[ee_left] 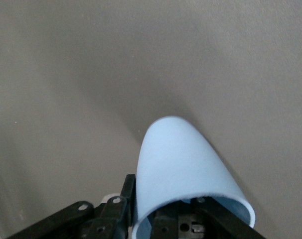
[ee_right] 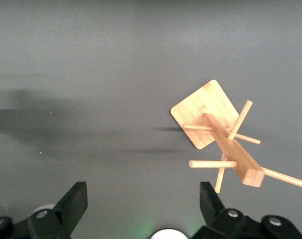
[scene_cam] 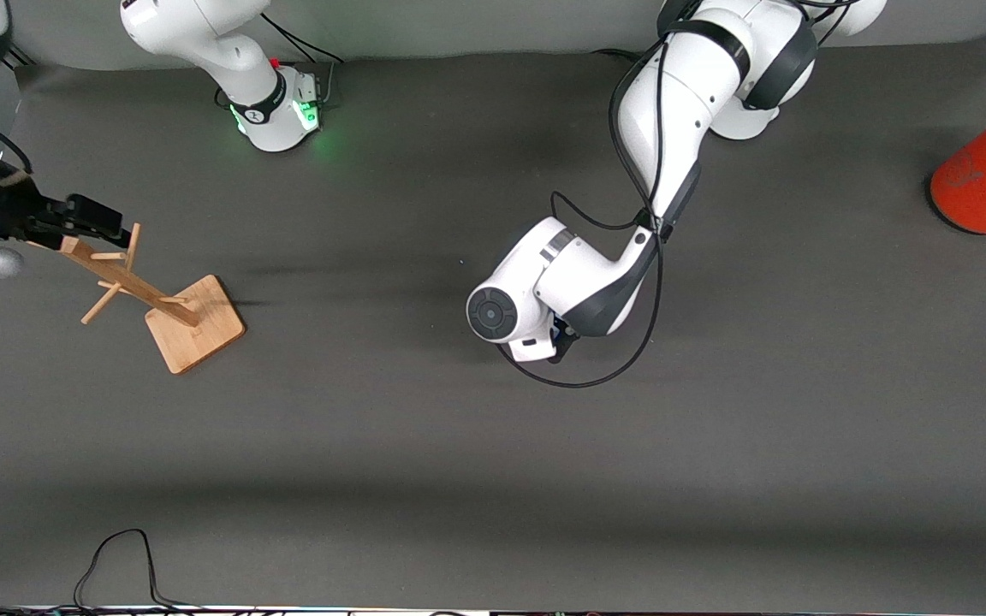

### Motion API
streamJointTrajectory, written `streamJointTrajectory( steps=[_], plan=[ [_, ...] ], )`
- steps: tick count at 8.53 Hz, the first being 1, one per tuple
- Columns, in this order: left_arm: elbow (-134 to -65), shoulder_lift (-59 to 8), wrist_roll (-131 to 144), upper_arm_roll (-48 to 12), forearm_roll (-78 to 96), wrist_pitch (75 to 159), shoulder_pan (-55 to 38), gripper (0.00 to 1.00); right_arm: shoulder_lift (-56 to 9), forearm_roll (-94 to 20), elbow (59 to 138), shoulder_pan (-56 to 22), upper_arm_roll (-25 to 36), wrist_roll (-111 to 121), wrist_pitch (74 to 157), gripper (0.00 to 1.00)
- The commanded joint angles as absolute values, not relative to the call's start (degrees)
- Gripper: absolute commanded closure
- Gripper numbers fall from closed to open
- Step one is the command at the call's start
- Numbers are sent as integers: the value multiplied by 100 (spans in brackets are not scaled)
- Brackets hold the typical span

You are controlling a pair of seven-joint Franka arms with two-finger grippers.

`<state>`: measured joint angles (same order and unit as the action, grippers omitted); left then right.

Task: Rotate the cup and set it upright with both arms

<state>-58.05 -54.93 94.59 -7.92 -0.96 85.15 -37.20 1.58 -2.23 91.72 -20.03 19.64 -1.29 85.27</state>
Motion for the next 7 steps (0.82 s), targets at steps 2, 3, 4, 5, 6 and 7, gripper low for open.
streamJointTrajectory(
  steps=[2,3,4,5,6,7],
  plan=[
    [-5818,-5177,8529,-1080,-88,8473,-3727,100,448,-158,9395,-259,127,386,8490,0],
    [-5827,-5159,7925,-1159,-88,8499,-3700,100,361,-202,9465,-229,10,378,8760,0],
    [-5845,-5124,7319,-1151,-97,8725,-3726,100,395,-498,9492,-107,0,378,8797,0],
    [-5871,-5098,7060,-1160,-105,9180,-3718,100,396,-562,9510,-10,-104,352,8789,0],
    [-5932,-4932,6805,-1256,-97,9724,-3666,100,378,-562,9579,-52,-123,299,8833,0],
    [-6020,-4844,6611,-1353,-97,10051,-3561,100,369,-563,9580,-70,-106,290,8850,0]
  ],
)
